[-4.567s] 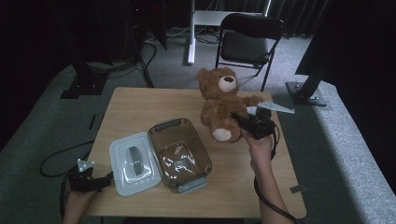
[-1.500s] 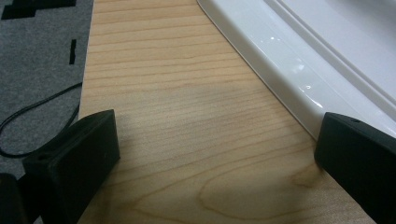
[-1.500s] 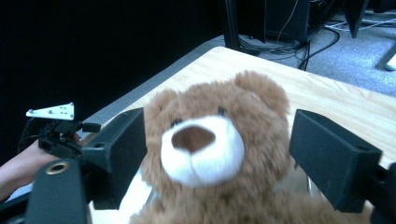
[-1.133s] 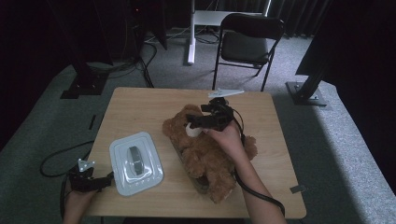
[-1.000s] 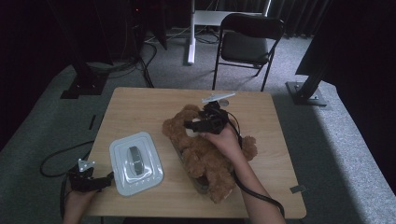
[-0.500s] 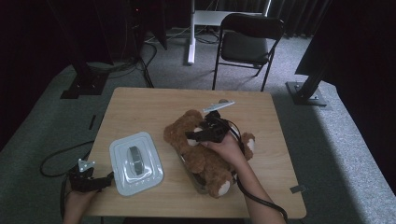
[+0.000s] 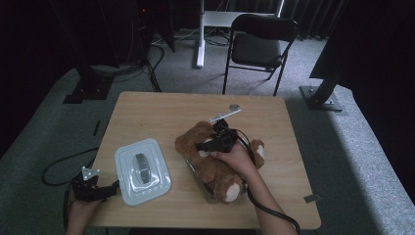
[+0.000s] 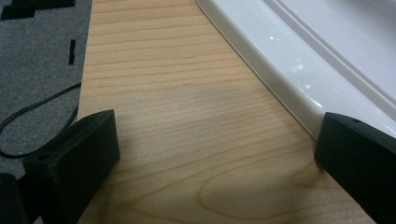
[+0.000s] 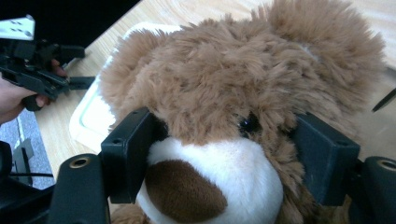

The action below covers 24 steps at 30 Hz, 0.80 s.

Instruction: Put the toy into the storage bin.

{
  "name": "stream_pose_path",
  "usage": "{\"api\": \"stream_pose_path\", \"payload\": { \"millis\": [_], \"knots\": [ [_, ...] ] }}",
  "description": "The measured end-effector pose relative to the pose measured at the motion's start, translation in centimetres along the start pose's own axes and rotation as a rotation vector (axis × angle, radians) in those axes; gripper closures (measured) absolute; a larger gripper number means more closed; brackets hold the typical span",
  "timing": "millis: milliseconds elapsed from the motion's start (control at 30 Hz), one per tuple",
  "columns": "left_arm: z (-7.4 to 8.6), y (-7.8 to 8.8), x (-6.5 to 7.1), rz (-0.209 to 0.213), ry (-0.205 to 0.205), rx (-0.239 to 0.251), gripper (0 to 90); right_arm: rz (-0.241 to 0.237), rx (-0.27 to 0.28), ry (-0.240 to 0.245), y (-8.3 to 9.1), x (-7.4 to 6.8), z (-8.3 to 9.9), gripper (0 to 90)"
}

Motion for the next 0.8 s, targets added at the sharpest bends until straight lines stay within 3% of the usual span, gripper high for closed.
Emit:
{"api": "stream_pose_path", "payload": {
  "millis": [200,400,800],
  "knots": [
    [0.0,0.0,0.0,0.0,0.0,0.0,0.6,0.063,-0.114,0.011,-2.2,0.2,0.7,29.9],
    [0.0,0.0,0.0,0.001,0.0,0.001,0.6,0.096,-0.211,0.03,-4.6,0.1,1.4,30.9],
    [0.0,0.0,0.0,0.001,-0.003,-0.001,0.6,0.185,-0.187,0.099,-3.8,-1.1,1.2,26.8]
  ]
}}
Point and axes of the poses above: each handheld gripper's, and its own axes: y roughly backward along the jaws, z roughly out of its underside, x roughly to its right, the point moved 5 cm from there along -y, roughly forward along the jaws, and after that the axes turned 13 degrees about -z, right-handed, at the moved point
